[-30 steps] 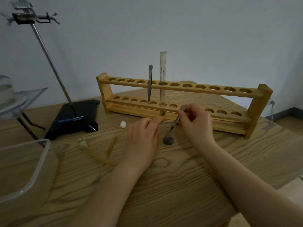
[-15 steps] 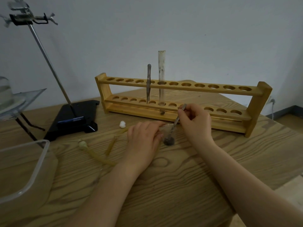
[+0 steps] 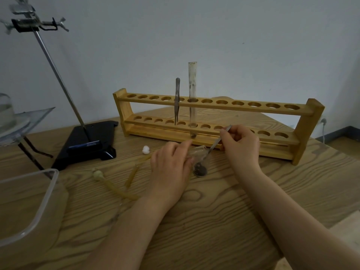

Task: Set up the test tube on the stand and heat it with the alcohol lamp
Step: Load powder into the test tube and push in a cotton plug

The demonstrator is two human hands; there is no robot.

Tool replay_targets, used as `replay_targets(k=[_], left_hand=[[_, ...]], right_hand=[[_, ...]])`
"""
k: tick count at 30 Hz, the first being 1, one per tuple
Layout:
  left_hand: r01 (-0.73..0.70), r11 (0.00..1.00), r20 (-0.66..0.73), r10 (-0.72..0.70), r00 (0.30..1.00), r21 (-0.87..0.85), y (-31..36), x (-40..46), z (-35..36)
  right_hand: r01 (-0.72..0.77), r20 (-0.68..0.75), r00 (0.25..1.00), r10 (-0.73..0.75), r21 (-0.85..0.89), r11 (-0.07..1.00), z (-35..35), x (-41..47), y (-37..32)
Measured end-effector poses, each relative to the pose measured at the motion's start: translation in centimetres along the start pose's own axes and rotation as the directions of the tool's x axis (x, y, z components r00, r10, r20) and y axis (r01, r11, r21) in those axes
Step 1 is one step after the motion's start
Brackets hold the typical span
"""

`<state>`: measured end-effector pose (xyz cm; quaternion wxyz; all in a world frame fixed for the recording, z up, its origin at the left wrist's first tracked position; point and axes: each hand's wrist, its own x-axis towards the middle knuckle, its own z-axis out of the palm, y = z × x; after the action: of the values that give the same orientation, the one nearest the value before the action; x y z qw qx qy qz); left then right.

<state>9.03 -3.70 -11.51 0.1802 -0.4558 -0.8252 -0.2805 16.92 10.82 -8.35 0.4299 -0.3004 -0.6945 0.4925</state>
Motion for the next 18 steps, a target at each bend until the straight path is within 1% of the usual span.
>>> replay_targets(k=[4,7,11,14,18], left_hand=[[-0.006,1.000,-0.119,0.009,0.993,0.027,-0.2,0.0,0.0],[0.010,0.997,-0.174,0.002,0.985,0.071,-0.2,0.0,-0.3],[0.033,0.988,-0.153,-0.010,0.988,0.149,-0.2,-0.3,-0.8],[0.051,0.984,-0.120,-0.031,0.992,0.170,-0.3,-0.5,-1.2],[0.055,0.979,-0.109,-0.034,0.993,0.198,-0.5,-0.6,-1.3]], right_hand=[[-0.058,-0.017,0.998,0.058,0.001,0.998,-0.1,0.2,0.1],[-0.096,-0.027,0.995,0.096,0.023,0.995,-0.3,0.3,0.1],[-0.121,-0.030,0.992,0.122,0.044,0.992,-0.3,0.2,0.1],[-0.130,-0.037,0.991,0.132,0.047,0.990,-0.3,0.2,0.0],[-0.149,-0.046,0.987,0.152,0.078,0.986,-0.5,0.2,0.0]])
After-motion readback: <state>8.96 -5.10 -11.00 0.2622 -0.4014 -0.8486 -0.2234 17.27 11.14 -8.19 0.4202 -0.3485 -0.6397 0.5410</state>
